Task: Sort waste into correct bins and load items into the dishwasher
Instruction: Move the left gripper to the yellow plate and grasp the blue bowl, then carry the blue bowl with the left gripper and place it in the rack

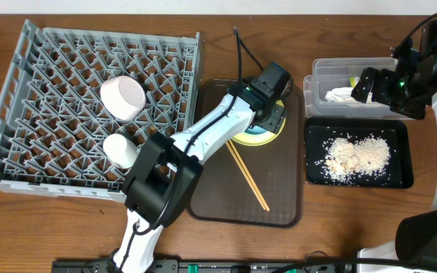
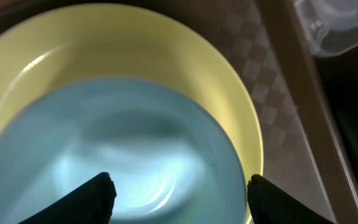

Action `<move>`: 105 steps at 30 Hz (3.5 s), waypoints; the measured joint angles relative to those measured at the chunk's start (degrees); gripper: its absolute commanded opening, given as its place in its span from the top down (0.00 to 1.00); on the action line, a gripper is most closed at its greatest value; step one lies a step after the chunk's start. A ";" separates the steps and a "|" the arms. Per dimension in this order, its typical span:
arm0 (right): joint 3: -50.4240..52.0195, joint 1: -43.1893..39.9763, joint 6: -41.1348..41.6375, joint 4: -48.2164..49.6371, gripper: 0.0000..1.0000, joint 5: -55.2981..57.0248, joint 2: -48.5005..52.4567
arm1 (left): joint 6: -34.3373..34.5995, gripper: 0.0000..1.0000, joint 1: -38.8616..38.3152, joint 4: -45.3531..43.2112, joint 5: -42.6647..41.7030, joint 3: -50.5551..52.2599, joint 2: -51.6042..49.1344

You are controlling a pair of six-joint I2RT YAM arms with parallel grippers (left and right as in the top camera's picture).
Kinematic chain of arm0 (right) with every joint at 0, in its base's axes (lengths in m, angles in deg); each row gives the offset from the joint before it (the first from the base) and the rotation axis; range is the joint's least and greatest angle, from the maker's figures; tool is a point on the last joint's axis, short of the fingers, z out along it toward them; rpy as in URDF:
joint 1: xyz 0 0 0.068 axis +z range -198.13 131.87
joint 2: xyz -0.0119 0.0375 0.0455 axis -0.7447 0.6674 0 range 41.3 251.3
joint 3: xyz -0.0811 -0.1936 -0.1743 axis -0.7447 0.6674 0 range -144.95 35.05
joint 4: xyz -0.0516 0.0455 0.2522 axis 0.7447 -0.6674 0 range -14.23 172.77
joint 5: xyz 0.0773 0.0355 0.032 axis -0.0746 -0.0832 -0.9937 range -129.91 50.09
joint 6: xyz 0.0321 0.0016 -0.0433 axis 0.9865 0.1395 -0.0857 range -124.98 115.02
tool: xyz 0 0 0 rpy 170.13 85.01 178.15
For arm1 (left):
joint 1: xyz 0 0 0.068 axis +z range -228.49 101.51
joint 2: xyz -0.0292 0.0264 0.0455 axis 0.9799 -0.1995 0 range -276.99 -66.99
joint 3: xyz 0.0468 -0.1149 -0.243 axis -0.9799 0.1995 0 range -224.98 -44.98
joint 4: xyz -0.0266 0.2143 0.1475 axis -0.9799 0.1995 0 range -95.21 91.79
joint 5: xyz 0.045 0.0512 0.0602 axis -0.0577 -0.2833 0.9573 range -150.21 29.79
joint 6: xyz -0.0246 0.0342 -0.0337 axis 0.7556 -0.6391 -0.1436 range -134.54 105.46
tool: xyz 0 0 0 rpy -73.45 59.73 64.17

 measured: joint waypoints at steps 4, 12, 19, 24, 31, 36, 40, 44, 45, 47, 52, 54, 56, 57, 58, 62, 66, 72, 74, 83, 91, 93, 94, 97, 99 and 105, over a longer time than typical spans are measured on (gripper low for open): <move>0.00 0.00 0.00 0.00 0.01 0.00 0.00 | 0.00 0.39 -0.15 0.85 0.00 0.00 -0.63; 0.00 0.00 0.00 0.00 0.01 -0.02 0.00 | 0.15 0.54 -0.52 1.68 0.02 0.00 -1.53; 0.00 0.00 0.00 -0.20 0.01 0.00 0.00 | 0.17 0.59 -1.97 2.32 0.92 0.76 -1.53; 0.00 0.00 0.00 -0.22 0.01 0.00 0.00 | 0.17 0.73 -2.62 2.34 1.07 1.51 -1.90; 0.00 0.00 0.00 -0.28 0.01 0.00 0.00 | 0.13 0.91 -2.62 2.32 2.56 1.55 -1.90; 0.00 0.00 0.00 -0.44 0.01 -0.02 0.00 | -1.29 0.92 -2.62 2.40 4.26 1.53 -1.84; 0.00 0.00 0.00 -0.46 0.01 0.00 0.00 | -3.61 0.93 -2.49 4.50 4.92 1.46 -0.83; 0.00 0.00 0.00 -0.46 0.01 0.00 0.00 | -4.42 0.92 -1.27 6.58 5.09 1.44 3.15; 0.00 0.00 0.00 -0.46 0.01 0.00 0.00 | -4.52 0.93 -0.81 6.75 5.09 1.44 4.48; 0.00 0.00 0.00 -0.48 0.01 0.00 0.00 | -4.55 0.93 0.94 7.13 5.07 1.44 8.66; 0.00 0.00 0.02 -0.61 0.01 0.00 0.00 | -4.57 0.93 8.02 7.67 2.23 0.46 18.82; 0.00 0.00 0.00 -0.63 0.01 0.00 0.00 | -4.57 0.93 11.85 7.72 -1.97 0.22 21.29; 0.00 0.00 0.00 -0.61 0.01 0.00 0.00 | -4.79 0.93 16.44 7.72 -7.54 0.04 22.58; 0.00 0.00 0.00 -0.61 0.01 0.00 0.00 | -5.01 0.92 18.51 7.76 -10.54 0.04 22.71; 0.00 0.00 0.00 -0.61 0.01 0.00 0.00 | -5.42 0.93 20.85 7.82 -13.84 0.04 22.67; 0.00 0.00 0.00 -0.63 0.01 -0.02 0.00 | -7.52 0.92 29.33 6.95 -27.19 0.04 21.20; 0.00 0.00 0.00 -0.66 0.01 0.00 0.00 | -8.81 0.93 35.65 3.52 -39.87 0.04 18.86; 0.00 0.00 0.00 -1.05 0.01 -0.02 0.00 | -7.45 0.93 41.16 -6.03 -58.01 0.04 12.55; 0.00 0.00 0.00 -1.09 0.01 0.00 0.00 | -5.27 0.92 42.27 -9.88 -62.20 0.04 10.12; 0.00 0.00 0.00 -1.38 0.01 0.00 0.00 | 6.32 0.92 48.02 -19.04 -69.90 0.04 1.79; 0.00 0.00 0.02 -1.42 0.01 0.00 0.00 | 8.37 0.92 50.18 -19.15 -71.32 0.04 0.13; 0.00 0.00 0.00 -1.42 0.01 0.00 0.00 | 8.46 0.92 50.23 -19.06 -71.73 0.04 -0.11; 0.00 0.00 0.00 -1.42 0.01 0.00 0.00 | 8.63 0.92 50.23 -19.06 -71.91 0.04 -0.13; 0.00 0.00 0.00 -1.42 0.01 0.00 0.00 | 9.38 0.92 50.27 -19.12 -72.50 0.04 -0.13; 0.00 0.00 0.00 -1.44 0.01 0.00 0.00 | 9.70 0.93 50.27 -19.32 -73.18 0.04 -0.15; 0.00 0.00 0.00 -1.46 0.01 0.00 0.00 | 11.17 0.92 50.21 -19.37 -74.40 0.04 -0.55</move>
